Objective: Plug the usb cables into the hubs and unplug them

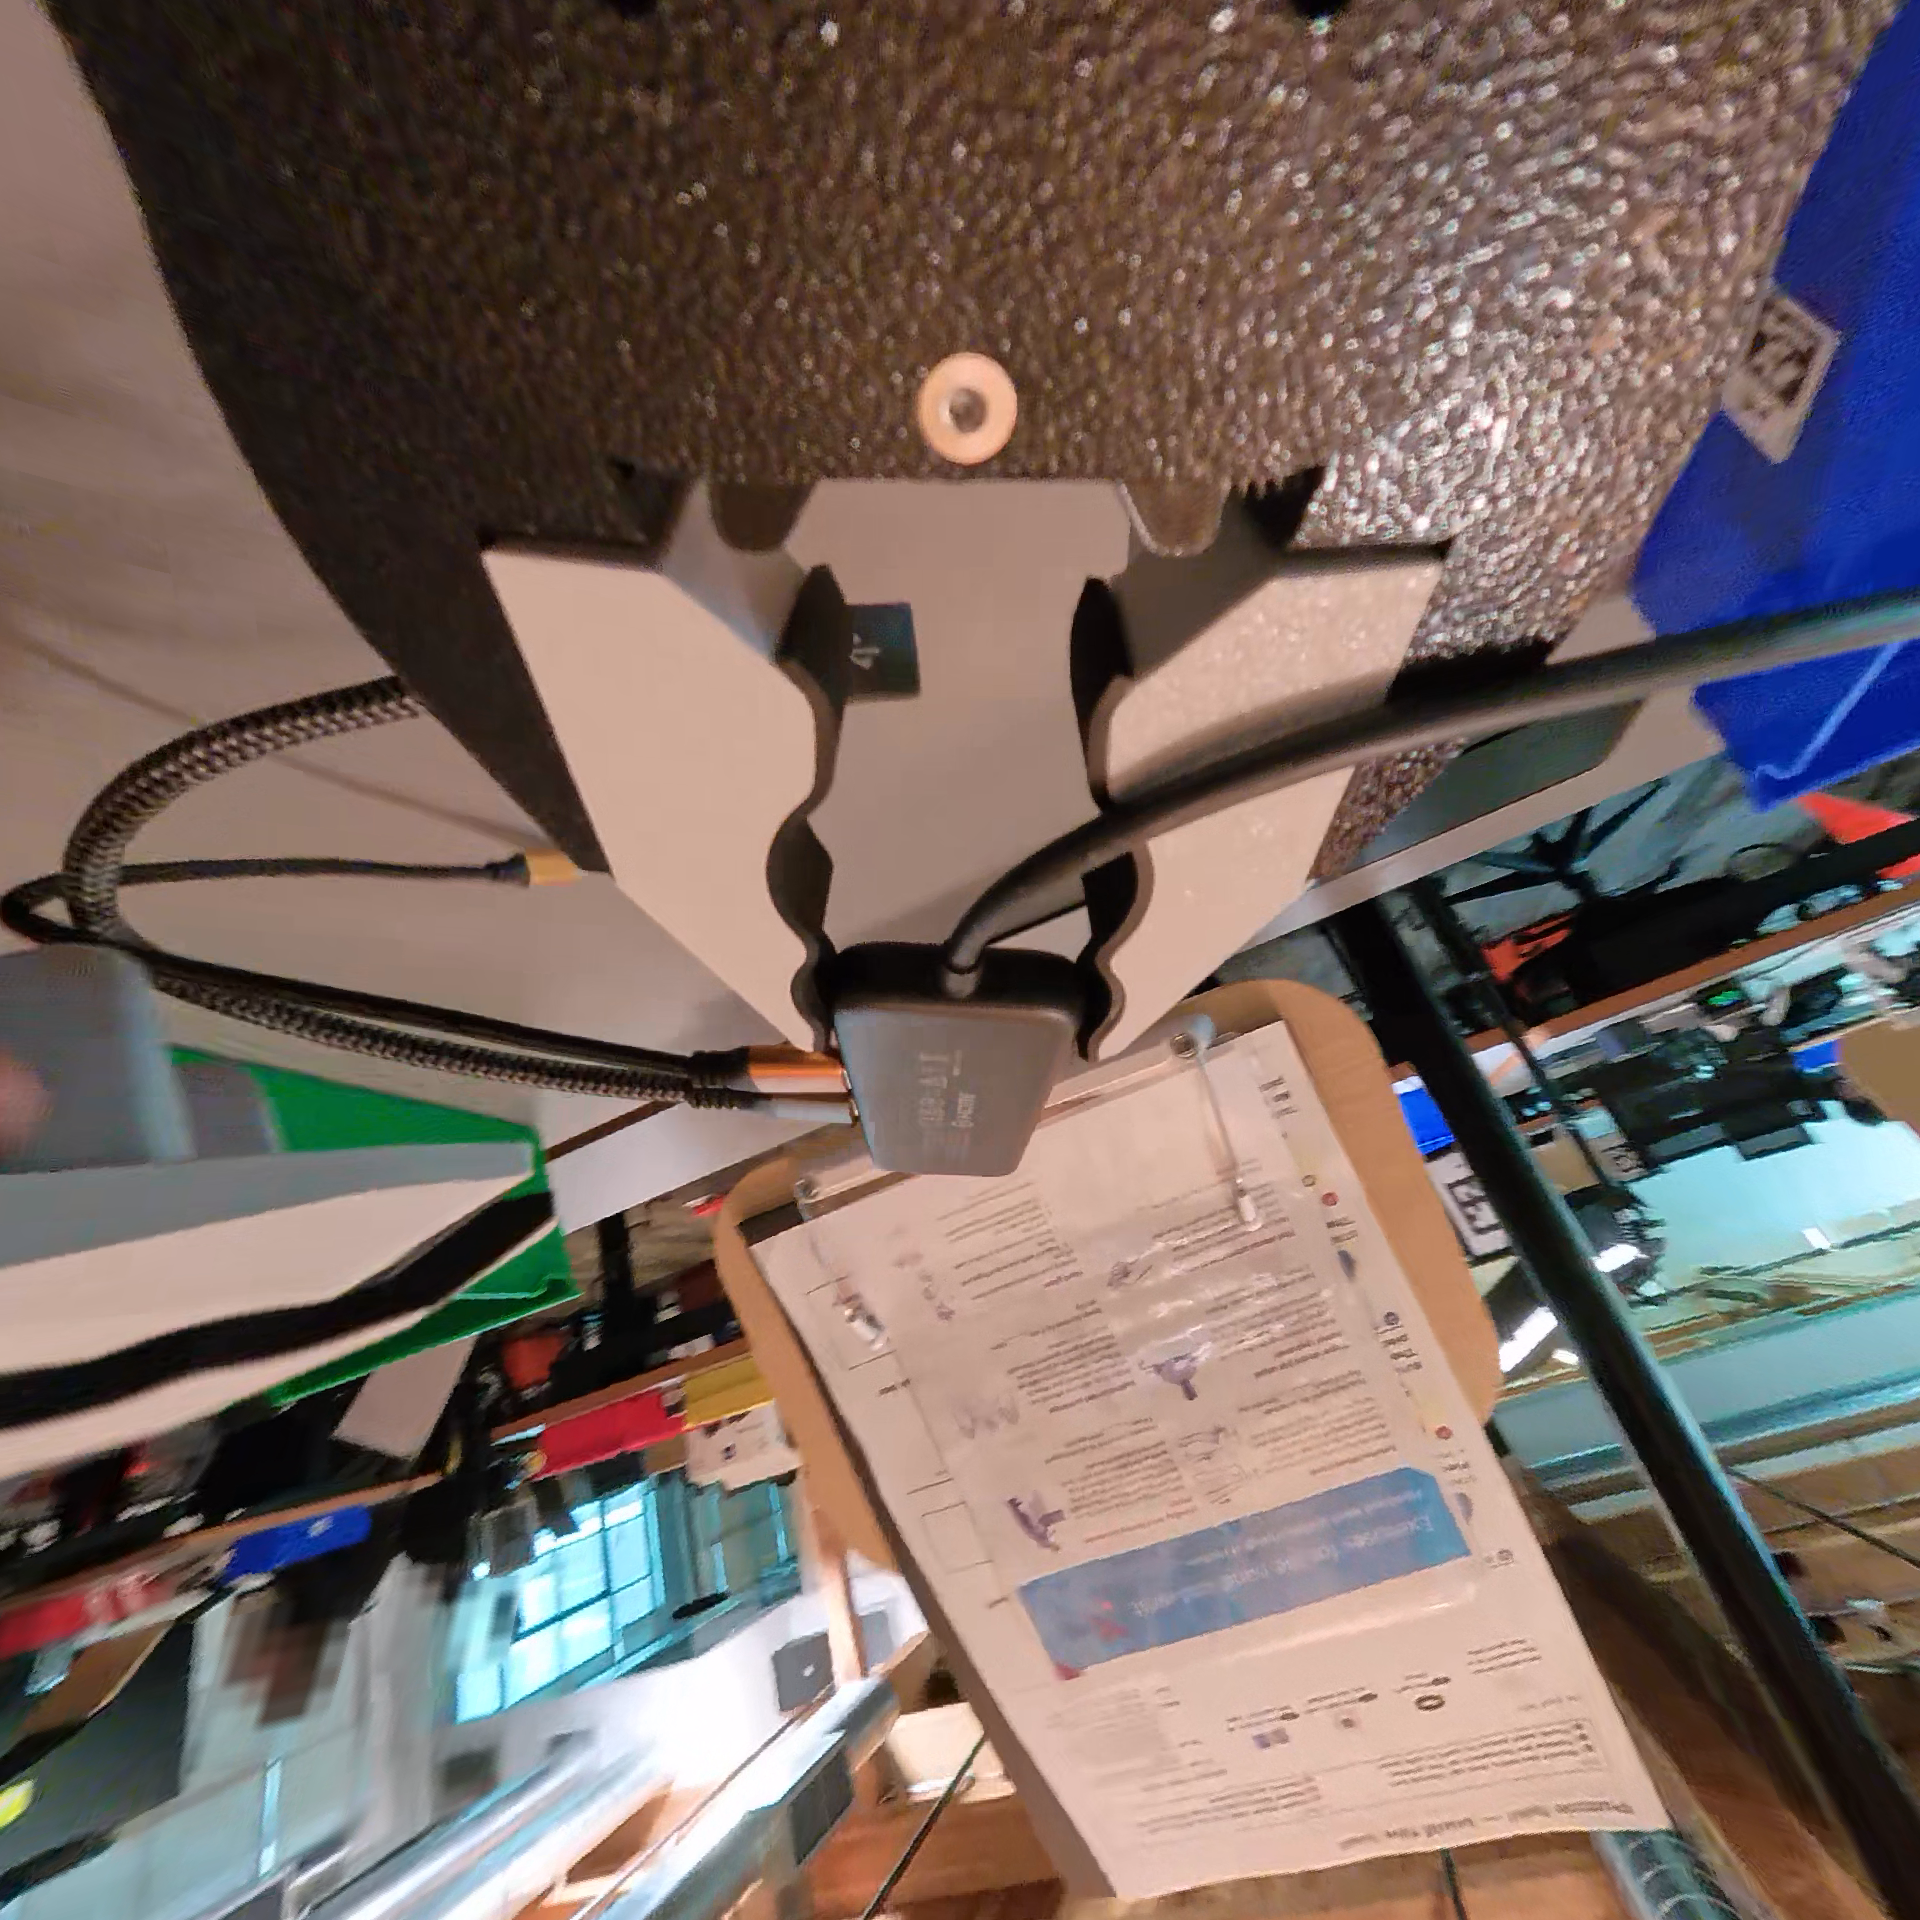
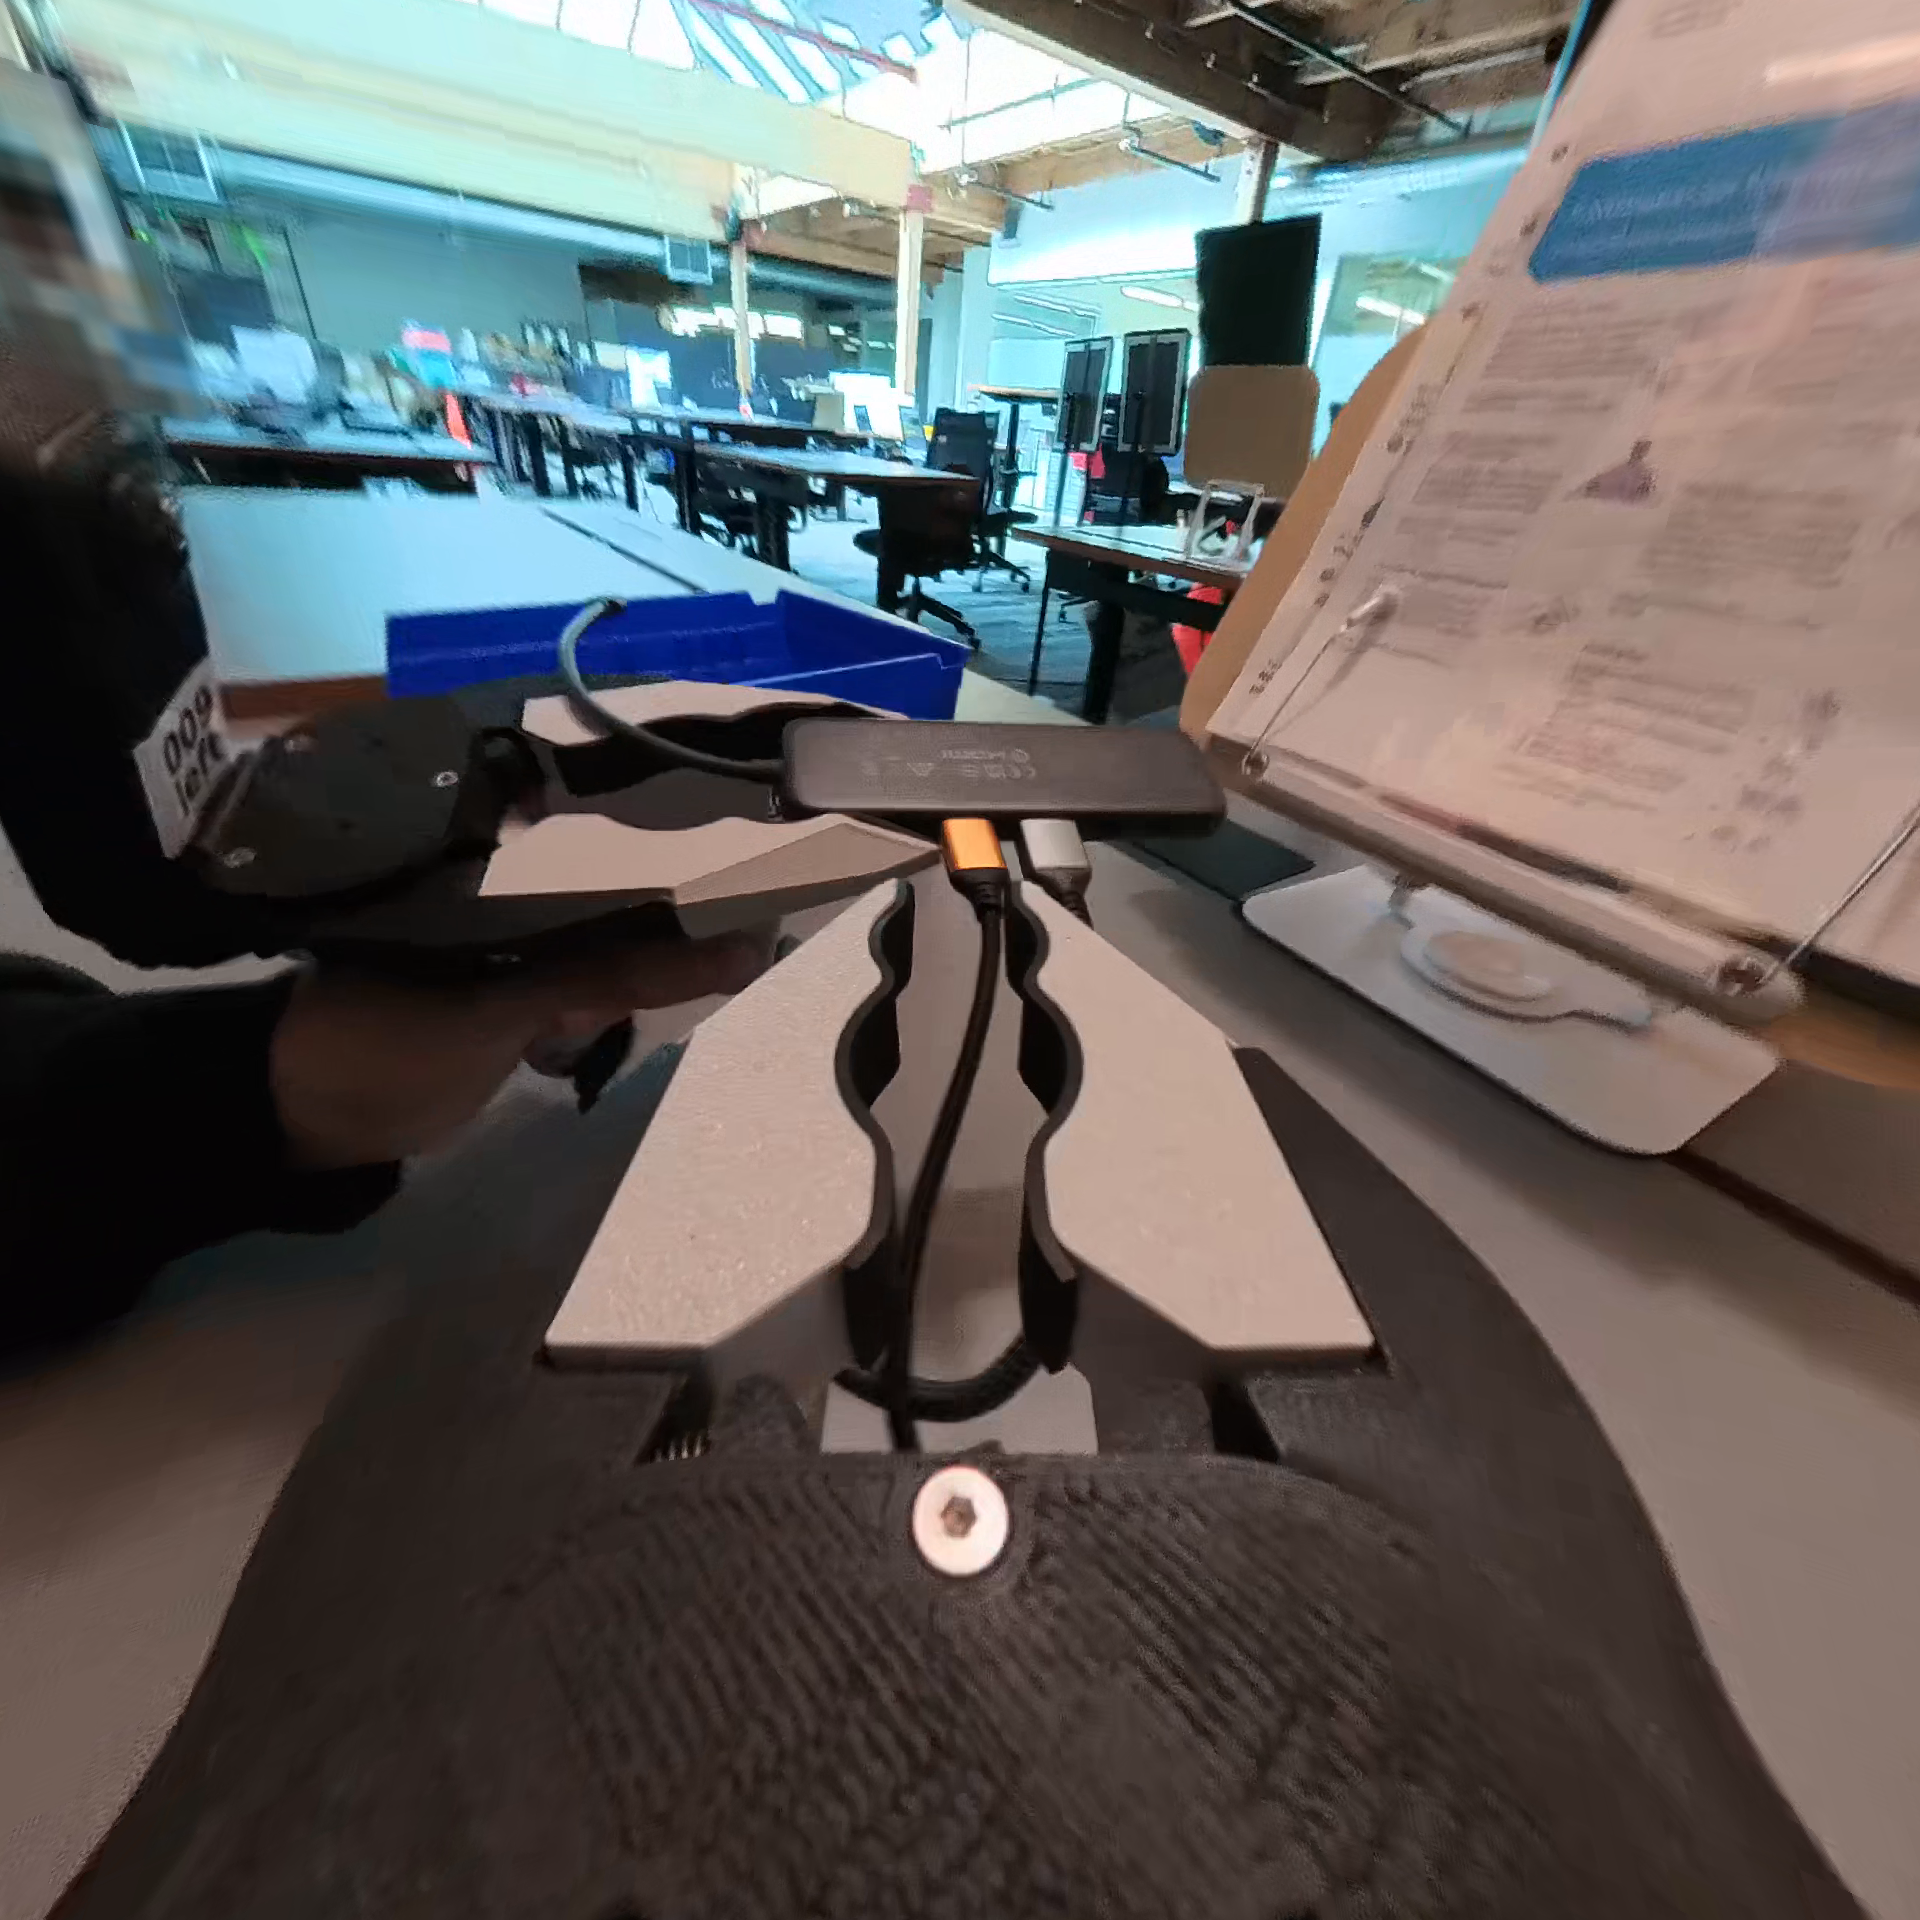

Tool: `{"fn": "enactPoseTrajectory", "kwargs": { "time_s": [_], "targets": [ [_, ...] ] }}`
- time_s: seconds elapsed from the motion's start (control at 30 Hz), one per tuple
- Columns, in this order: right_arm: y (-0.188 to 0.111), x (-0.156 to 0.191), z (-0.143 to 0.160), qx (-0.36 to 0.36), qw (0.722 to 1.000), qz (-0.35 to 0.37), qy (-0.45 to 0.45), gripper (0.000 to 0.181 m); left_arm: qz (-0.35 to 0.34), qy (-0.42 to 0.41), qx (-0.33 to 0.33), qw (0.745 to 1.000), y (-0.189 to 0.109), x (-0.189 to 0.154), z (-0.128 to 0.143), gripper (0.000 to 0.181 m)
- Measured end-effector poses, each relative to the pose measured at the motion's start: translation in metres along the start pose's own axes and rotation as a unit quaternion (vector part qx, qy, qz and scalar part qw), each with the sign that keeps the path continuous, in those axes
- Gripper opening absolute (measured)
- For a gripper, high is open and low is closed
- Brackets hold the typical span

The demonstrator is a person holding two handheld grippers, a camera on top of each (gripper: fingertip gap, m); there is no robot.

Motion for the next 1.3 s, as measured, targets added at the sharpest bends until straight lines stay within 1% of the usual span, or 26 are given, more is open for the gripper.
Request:
{"fn": "enactPoseTrajectory", "kwargs": {
  "time_s": [0.07, 0.13, 0.2, 0.27, 0.33, 0.47, 0.6, 0.93, 1.07, 1.2, 1.3],
  "targets": [
    [0.006, 0.004, 0.000, 0.019, 1.000, 0.003, -0.018, 0.018, -0.003, 0.005, -0.005, 1.000, 0.000, 0.001, 0.000, 0.045],
    [0.011, -0.003, 0.008, 0.029, 0.999, 0.028, 0.006, 0.025, 0.009, -0.004, -0.014, 1.000, -0.001, -0.003, -0.003, 0.045],
    [0.014, -0.002, 0.015, 0.035, 0.999, 0.019, 0.027, 0.028, 0.012, 0.009, -0.022, 1.000, -0.003, -0.008, -0.005, 0.045],
    [0.012, -0.006, 0.017, 0.032, 0.998, 0.036, 0.038, 0.020, 0.017, 0.002, -0.027, 0.999, -0.005, -0.014, -0.008, 0.045],
    [0.011, -0.007, 0.017, 0.026, 0.998, 0.034, 0.043, 0.013, 0.022, -0.003, -0.029, 0.999, -0.006, -0.019, -0.010, 0.045],
    [0.011, -0.010, 0.025, 0.028, 0.997, 0.039, 0.064, 0.010, 0.032, 0.000, -0.026, 0.999, -0.005, -0.025, -0.008, 0.045],
    [0.007, -0.007, 0.021, -0.006, 0.997, 0.019, 0.078, 0.009, 0.042, -0.017, -0.024, 0.999, -0.006, -0.024, -0.007, 0.045],
    [0.005, -0.006, 0.020, -0.017, 0.997, 0.009, 0.079, 0.007, 0.056, -0.038, -0.024, 0.997, -0.006, -0.023, -0.004, 0.044],
    [0.005, -0.007, 0.022, -0.002, 0.996, 0.005, 0.085, 0.006, 0.058, -0.038, -0.021, 0.997, -0.005, -0.023, -0.003, 0.045],
    [0.003, -0.005, 0.019, 0.004, 0.996, 0.000, 0.085, 0.006, 0.059, -0.038, -0.018, 0.997, -0.006, -0.024, -0.006, 0.045],
    [0.001, -0.002, 0.012, 0.001, 0.997, -0.008, 0.081, 0.005, 0.068, -0.039, -0.028, 0.997, -0.008, -0.021, -0.014, 0.045]
  ]
}}
Point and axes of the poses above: each gripper's, where its closed fingertips meet, y out along the fingers, z out of its underside, x = y × z across the jaws, the point moved 2 cm from there along -y, back along the fingers, and after that the axes turned 11 degrees about -z, right-handed, at the moved point
